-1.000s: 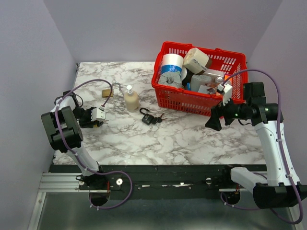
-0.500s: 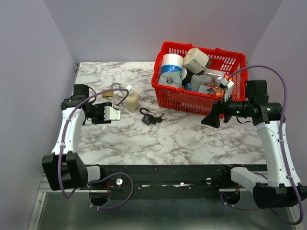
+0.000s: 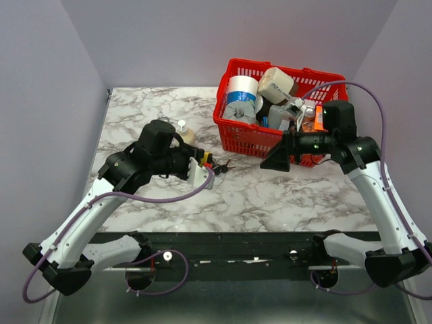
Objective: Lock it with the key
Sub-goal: Pick up the lock from the center of the board.
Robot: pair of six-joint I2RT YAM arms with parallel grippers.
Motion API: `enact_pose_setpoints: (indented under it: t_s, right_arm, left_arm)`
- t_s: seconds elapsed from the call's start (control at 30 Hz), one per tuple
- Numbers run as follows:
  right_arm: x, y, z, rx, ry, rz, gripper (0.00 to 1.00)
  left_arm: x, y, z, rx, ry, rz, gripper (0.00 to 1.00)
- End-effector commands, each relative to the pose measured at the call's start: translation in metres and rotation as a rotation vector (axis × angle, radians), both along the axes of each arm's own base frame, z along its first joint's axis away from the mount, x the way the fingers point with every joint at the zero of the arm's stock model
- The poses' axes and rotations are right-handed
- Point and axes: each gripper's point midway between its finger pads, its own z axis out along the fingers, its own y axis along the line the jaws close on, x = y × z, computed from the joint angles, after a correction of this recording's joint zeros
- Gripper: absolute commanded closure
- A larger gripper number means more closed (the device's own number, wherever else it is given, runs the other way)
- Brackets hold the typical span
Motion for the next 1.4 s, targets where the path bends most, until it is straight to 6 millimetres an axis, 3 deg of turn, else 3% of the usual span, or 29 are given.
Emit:
enact_pose_setpoints:
  t_s: [0.0,0.1,0.33,0.57,0.8,1.17,1.23,1.37]
  right_arm:
    - [0.029,0.024,0.029,0.046,-0.045,-0.031,0.00]
    - [0.030,0.041,0.027,0.046,-0.023,0.021,0.00]
    - [0.011,0.082,0.021,0.067,0.016,0.146,0.00]
    - [0.009,0.100,0.025,0.081,0.028,0.197,0.06]
    - [-0.003,0.111,0.014,0.098,0.117,0.248,0.15]
    - [-0.002,0.115,0.010,0.104,0.154,0.257,0.47]
    - [0.000,0.116,0.010,0.105,0.156,0.250,0.57]
    - [0.002,0.117,0.011,0.105,0.165,0.242,0.64]
  left_arm:
    - [0.010,-0.016,0.035,-0.008,-0.115,0.092,0.82]
    - [0.014,-0.024,0.041,0.008,-0.129,0.107,0.82]
    - [0.016,-0.037,0.042,0.041,-0.153,0.091,0.83]
    - [0.011,-0.043,0.046,0.002,-0.138,0.074,0.83]
    - [0.009,-0.049,0.054,-0.013,-0.141,0.056,0.83]
    - [0.010,-0.053,0.056,-0.027,-0.123,0.067,0.84]
    - [0.010,-0.054,0.054,-0.029,-0.113,0.073,0.84]
    - [0.012,-0.053,0.056,-0.042,-0.110,0.095,0.83]
